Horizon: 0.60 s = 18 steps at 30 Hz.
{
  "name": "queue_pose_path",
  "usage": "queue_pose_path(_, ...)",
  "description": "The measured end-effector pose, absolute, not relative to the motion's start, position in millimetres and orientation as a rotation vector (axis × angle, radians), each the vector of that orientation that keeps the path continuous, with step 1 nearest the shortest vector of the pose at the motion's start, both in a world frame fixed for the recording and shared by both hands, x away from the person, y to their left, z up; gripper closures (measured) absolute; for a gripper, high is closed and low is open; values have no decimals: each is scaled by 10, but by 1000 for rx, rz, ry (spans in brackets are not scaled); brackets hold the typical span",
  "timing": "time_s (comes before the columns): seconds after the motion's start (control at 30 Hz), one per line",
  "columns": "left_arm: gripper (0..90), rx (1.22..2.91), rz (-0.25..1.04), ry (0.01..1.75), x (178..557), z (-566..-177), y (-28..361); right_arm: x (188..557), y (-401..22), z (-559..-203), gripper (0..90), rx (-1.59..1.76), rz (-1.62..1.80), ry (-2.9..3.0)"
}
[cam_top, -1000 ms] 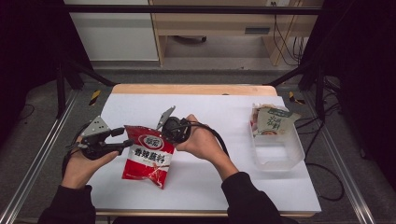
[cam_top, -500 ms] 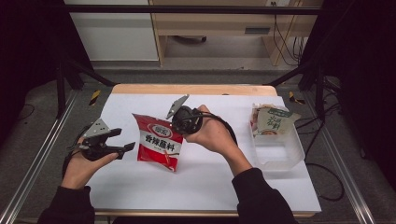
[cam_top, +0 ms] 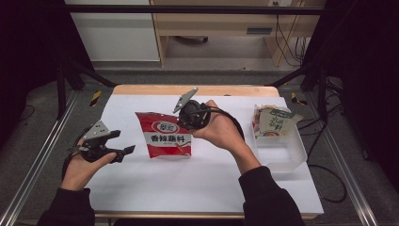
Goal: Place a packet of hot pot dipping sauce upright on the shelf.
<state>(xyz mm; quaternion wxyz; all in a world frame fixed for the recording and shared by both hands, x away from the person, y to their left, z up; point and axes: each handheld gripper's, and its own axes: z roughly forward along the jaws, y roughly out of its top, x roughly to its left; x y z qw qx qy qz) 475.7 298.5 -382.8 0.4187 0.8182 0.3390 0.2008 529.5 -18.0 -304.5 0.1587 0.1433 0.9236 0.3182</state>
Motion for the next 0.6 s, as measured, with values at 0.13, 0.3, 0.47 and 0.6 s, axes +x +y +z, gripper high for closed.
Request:
queue_pose_path(0.13,161,2057,499,857,4763,-3853,2990,5297,-235,-3002,900,416,908,2628)
queue_pose_path(0.3,143,2068,496,858,4771,-3879,2980,5291,-337,-2957,900,422,902,2610)
queue_pose_path(0.47,137,2078,495,864,4778,-3905,2974,5301,-482,-2918,900,446,879,2591)
queue_pose_path(0.6,130,2083,491,875,4792,-3940,2982,5304,-618,-2883,900,466,866,2576)
